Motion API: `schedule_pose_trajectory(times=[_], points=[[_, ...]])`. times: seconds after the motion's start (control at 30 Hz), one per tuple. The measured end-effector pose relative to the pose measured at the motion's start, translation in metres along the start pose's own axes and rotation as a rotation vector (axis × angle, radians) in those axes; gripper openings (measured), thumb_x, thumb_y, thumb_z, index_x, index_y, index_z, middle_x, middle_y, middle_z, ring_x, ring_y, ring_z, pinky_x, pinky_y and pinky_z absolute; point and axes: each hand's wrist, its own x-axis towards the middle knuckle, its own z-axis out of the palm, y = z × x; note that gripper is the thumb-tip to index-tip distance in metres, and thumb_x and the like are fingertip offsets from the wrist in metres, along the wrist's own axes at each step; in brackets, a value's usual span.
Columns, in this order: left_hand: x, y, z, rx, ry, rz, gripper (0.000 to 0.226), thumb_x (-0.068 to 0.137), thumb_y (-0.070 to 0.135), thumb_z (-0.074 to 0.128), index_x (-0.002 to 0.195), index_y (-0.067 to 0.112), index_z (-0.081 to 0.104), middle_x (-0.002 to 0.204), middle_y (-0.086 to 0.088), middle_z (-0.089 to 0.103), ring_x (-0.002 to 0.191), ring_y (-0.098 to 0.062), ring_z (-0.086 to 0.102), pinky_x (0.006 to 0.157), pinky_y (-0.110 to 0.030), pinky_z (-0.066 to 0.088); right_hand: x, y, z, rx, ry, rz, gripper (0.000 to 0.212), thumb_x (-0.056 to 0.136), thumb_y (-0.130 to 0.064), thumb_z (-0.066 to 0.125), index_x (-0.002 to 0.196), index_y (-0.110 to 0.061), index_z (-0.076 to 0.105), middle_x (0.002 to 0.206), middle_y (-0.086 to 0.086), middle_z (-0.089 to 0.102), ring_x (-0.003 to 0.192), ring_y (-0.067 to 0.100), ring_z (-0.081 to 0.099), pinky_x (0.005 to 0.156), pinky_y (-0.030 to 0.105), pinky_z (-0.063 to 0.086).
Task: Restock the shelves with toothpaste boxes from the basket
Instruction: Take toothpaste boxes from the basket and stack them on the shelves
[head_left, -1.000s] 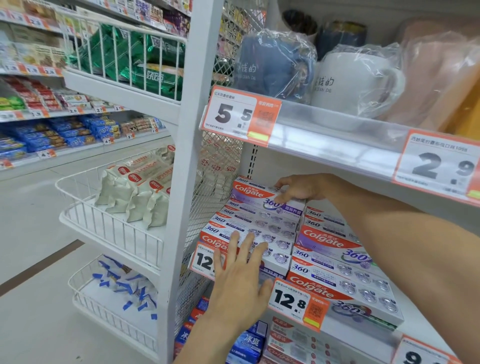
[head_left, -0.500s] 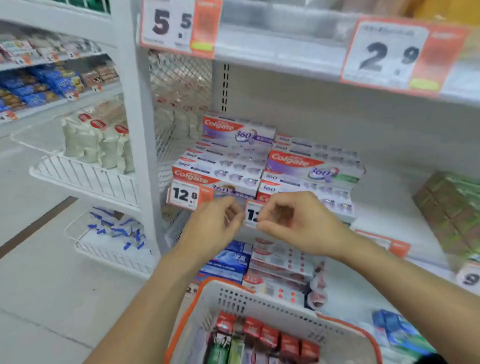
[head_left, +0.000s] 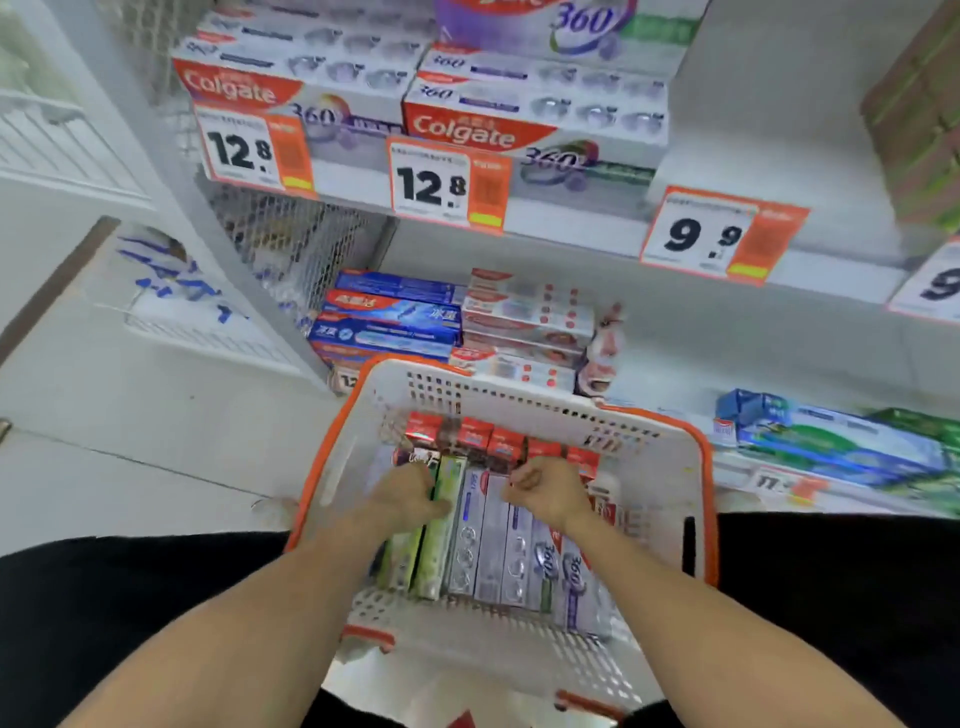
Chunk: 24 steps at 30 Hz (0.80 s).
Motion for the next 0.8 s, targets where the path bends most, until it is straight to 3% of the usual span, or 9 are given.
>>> schedule_pose_trajectory(times=[0.07,0.13,0.2,0.3,0.4,0.53,0.63,0.7,0.8], points=[[0.007,-0.015,0.033,0.004,0.009,-0.11,0.038,0.087,0.039,0.071,0.107,0.008,0.062,0.104,-0.008,0.064,0.106,-0.029,0.063,0.076,-0.028,0.044,0.006,0.027,0.015,0.043,0.04,0.053,0.02,0.073,-0.012,0.089,0.077,-0.005,0.071,0.079,0.011,0.071,0.084,0.025,0.07,0.089,0.038,0.053],[0.014,-0.029,0.054,0.019,0.113,-0.208,0.063,0.081,0.042,0.076,0.126,0.005,0.052,0.126,-0.016,0.055,0.111,-0.032,0.059,0.089,-0.035,0.049,0.014,0.044,0.028,0.071,0.042,0.109,0.023,0.069,-0.013,0.091,0.072,-0.011,0.069,0.076,0.009,0.071,0.085,0.026,0.071,0.088,0.04,0.055],[0.018,-0.038,0.067,0.003,0.218,-0.228,0.076,0.077,0.039,0.081,0.132,0.004,0.043,0.129,-0.018,0.046,0.115,-0.034,0.052,0.096,-0.043,0.048,0.02,0.052,0.041,0.076,0.035,0.133,0.029,0.068,-0.015,0.093,0.07,-0.014,0.064,0.071,0.002,0.067,0.083,0.024,0.071,0.086,0.041,0.056],[0.019,-0.037,0.078,0.089,0.263,-0.194,0.076,0.078,0.04,0.078,0.131,0.0,0.04,0.128,-0.019,0.043,0.121,-0.036,0.045,0.098,-0.045,0.045,0.024,0.051,0.052,0.024,0.035,0.174,0.036,0.069,-0.023,0.092,0.09,-0.009,0.067,0.081,0.005,0.068,0.073,0.019,0.064,0.077,0.034,0.056],[0.018,-0.031,0.086,0.172,0.28,-0.194,0.088,0.075,0.045,0.079,0.138,0.002,0.035,0.131,-0.017,0.041,0.124,-0.034,0.041,0.099,-0.044,0.043,0.025,0.059,0.054,-0.135,0.08,0.262,0.058,0.075,-0.032,0.088,0.119,-0.007,0.059,0.1,0.004,0.063,0.069,0.015,0.058,0.056,0.021,0.045],[0.025,-0.028,0.089,0.029,0.255,-0.049,0.079,0.071,0.031,0.087,0.131,0.005,0.043,0.126,-0.013,0.049,0.119,-0.032,0.048,0.1,-0.042,0.043,0.023,0.078,0.06,-0.295,0.136,0.356,0.091,0.071,-0.041,0.088,0.138,-0.005,0.038,0.116,0.016,0.063,0.101,0.033,0.065,0.079,0.037,0.056],[0.028,-0.026,0.089,-0.089,0.22,-0.054,0.079,0.075,0.027,0.086,0.136,0.005,0.04,0.13,-0.013,0.052,0.12,-0.03,0.051,0.103,-0.041,0.043,0.027,0.078,0.062,-0.258,0.111,0.376,0.072,0.071,-0.038,0.089,0.122,-0.004,0.051,0.103,0.011,0.07,0.094,0.029,0.07,0.078,0.035,0.058],[0.026,-0.025,0.09,-0.075,0.216,-0.045,0.077,0.077,0.026,0.084,0.136,0.004,0.04,0.13,-0.013,0.051,0.12,-0.029,0.051,0.103,-0.039,0.043,0.031,0.074,0.065,-0.274,0.098,0.39,0.056,0.069,-0.043,0.089,0.099,-0.007,0.058,0.087,0.005,0.07,0.075,0.02,0.069,0.063,0.027,0.054],[0.025,-0.023,0.09,-0.088,0.23,-0.04,0.07,0.081,0.023,0.081,0.136,0.006,0.04,0.131,-0.012,0.05,0.118,-0.028,0.053,0.099,-0.038,0.046,0.031,0.066,0.071,-0.267,0.091,0.406,0.071,0.062,-0.052,0.09,0.102,-0.004,0.056,0.086,0.005,0.067,0.075,0.019,0.066,0.063,0.027,0.052]])
